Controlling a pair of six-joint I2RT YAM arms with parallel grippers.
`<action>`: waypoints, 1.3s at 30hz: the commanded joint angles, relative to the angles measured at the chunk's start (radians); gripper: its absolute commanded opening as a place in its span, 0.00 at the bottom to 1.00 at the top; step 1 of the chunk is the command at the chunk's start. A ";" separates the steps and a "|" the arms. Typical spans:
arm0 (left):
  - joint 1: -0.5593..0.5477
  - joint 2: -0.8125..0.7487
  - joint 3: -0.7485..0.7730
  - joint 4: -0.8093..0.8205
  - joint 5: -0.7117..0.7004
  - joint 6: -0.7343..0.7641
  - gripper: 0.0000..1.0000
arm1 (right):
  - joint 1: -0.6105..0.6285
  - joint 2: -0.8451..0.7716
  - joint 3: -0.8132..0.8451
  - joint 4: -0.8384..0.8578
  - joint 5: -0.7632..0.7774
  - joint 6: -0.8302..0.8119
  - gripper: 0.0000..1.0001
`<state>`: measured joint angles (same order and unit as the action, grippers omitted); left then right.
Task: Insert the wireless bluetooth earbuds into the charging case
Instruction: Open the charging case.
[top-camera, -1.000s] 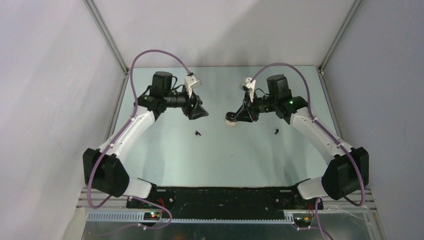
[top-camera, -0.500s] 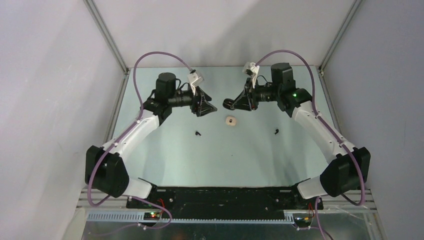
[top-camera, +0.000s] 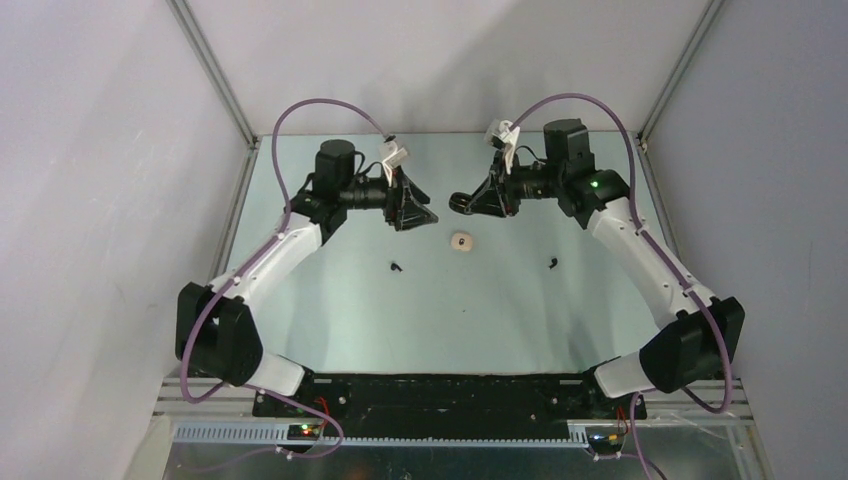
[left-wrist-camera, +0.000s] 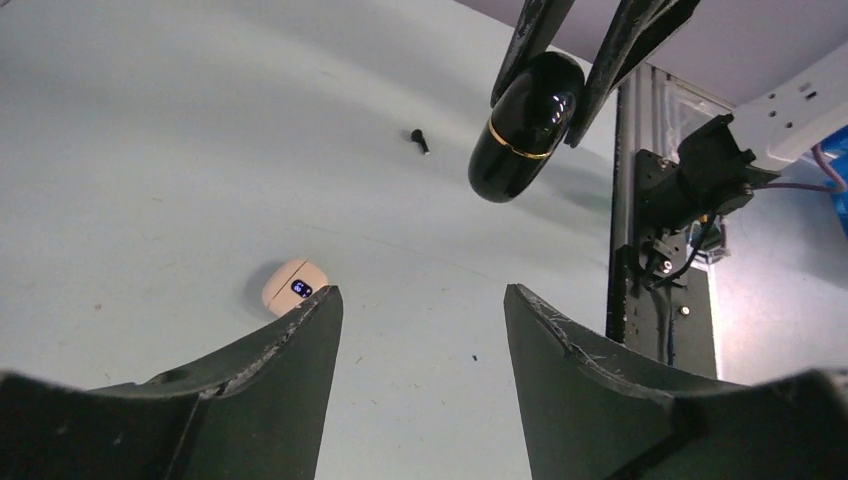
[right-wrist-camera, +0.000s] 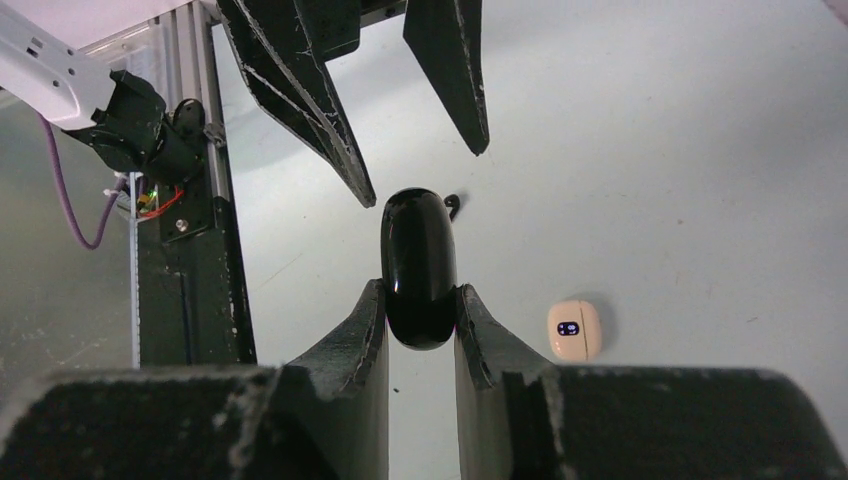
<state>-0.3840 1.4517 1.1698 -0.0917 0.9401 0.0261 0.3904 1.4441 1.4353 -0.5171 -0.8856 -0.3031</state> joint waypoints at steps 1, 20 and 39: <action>0.003 0.001 0.062 -0.005 0.101 0.040 0.67 | 0.009 -0.075 0.004 0.033 -0.001 -0.018 0.00; -0.001 -0.003 0.092 -0.014 0.153 0.004 0.53 | 0.096 0.005 0.004 0.205 -0.024 0.012 0.00; -0.004 0.015 0.117 -0.013 0.186 0.009 0.40 | 0.109 0.023 -0.022 0.236 0.012 0.044 0.00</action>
<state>-0.3840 1.4666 1.2446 -0.1211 1.1030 0.0334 0.4900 1.4628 1.4193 -0.3267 -0.8803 -0.2752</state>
